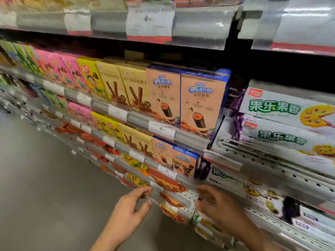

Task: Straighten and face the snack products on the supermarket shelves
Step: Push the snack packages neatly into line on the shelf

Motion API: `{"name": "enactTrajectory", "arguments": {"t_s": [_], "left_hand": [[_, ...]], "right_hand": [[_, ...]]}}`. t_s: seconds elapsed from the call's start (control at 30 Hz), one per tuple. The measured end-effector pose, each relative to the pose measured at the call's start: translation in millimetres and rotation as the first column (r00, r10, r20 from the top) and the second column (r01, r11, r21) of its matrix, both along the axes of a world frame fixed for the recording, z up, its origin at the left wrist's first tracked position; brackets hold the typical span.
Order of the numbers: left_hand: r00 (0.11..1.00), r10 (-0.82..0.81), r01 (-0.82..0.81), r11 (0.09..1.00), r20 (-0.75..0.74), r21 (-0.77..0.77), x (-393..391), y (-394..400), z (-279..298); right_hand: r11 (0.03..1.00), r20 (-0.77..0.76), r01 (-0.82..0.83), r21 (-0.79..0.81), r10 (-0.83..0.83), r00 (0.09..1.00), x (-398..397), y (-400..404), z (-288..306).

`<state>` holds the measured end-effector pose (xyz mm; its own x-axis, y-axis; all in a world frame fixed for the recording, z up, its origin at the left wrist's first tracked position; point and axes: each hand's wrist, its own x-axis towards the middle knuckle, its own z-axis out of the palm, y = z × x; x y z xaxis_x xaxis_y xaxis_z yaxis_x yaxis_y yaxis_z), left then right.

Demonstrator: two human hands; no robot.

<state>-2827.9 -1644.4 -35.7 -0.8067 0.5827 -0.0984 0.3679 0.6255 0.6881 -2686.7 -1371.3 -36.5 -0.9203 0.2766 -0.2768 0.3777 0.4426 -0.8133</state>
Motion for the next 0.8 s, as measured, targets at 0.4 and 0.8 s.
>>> {"name": "enactTrajectory", "arguments": {"t_s": [0.4,0.8], "left_hand": [[0.922,-0.382,0.386,0.914,-0.056,0.121,-154,-22,45],[0.801,-0.39,0.526,0.821,-0.454,0.224,-182,-22,136]], "right_hand": [[0.912,-0.073,0.383,0.15,-0.376,0.924,-66,-117,22],[0.781,-0.326,0.569,0.256,-0.485,0.812,-60,-167,122]]}}
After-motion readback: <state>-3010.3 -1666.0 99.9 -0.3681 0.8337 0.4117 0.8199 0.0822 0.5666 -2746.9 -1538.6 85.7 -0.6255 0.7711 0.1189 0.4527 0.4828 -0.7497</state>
